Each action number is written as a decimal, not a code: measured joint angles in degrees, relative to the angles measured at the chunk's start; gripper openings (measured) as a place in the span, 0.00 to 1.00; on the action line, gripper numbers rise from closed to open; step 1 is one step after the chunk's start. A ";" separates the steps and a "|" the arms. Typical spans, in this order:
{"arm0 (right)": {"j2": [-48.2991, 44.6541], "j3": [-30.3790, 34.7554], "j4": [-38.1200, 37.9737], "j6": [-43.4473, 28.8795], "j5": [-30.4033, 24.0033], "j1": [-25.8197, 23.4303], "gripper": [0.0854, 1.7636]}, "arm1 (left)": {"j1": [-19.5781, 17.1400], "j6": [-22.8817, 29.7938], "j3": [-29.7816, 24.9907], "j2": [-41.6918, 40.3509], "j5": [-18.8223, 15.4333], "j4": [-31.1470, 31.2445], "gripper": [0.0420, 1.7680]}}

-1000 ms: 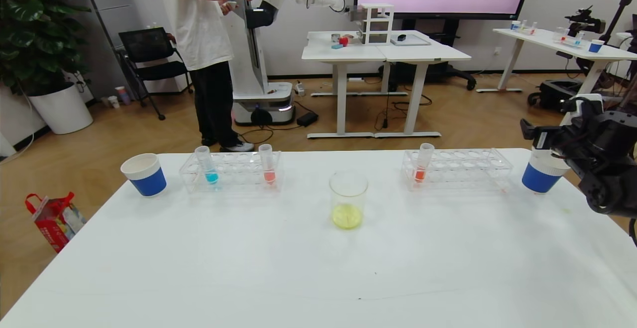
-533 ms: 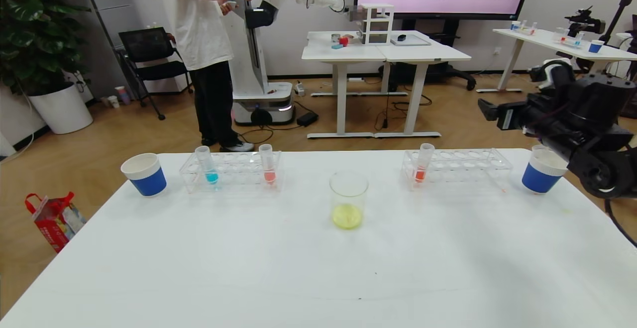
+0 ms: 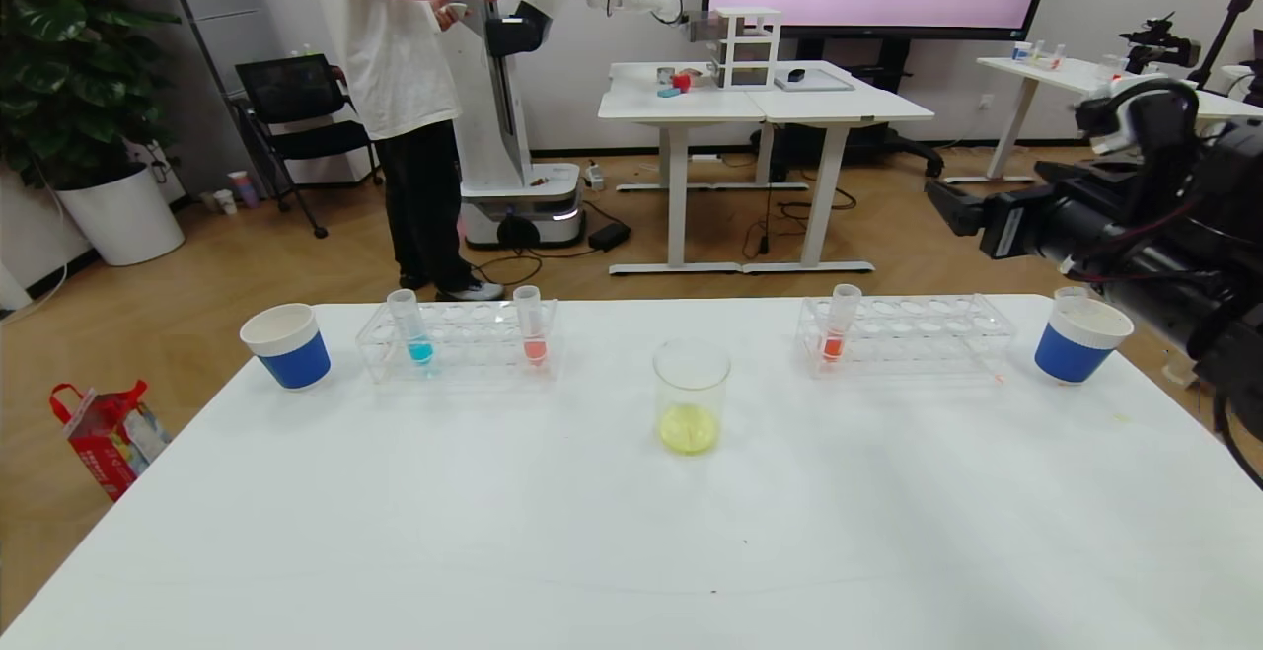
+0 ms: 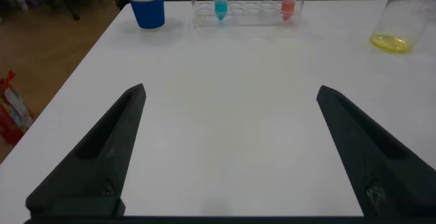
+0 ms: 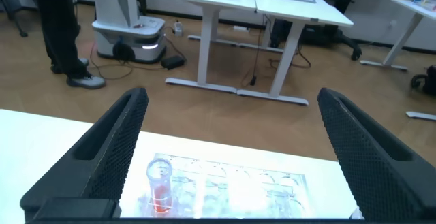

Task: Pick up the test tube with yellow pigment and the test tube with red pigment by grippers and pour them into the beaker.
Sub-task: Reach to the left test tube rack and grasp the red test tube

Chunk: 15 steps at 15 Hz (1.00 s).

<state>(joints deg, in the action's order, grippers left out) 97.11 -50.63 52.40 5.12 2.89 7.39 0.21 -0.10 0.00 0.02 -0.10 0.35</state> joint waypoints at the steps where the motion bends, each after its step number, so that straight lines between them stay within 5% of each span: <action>1: -2.51 1.10 0.00 0.02 0.02 -0.20 0.98 | -0.02 -0.01 0.00 0.00 0.00 -0.02 0.99; 8: -26.08 10.03 -5.32 0.13 0.22 -6.34 0.98 | 0.00 0.00 0.00 0.00 0.00 0.00 0.99; 15: -55.55 16.59 -36.24 -0.06 0.06 -8.46 0.98 | 0.00 0.02 0.00 0.00 0.00 -0.02 0.99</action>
<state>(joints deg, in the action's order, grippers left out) 41.56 -34.04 16.15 5.06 2.95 -1.07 0.21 -0.07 0.00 0.02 -0.10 0.33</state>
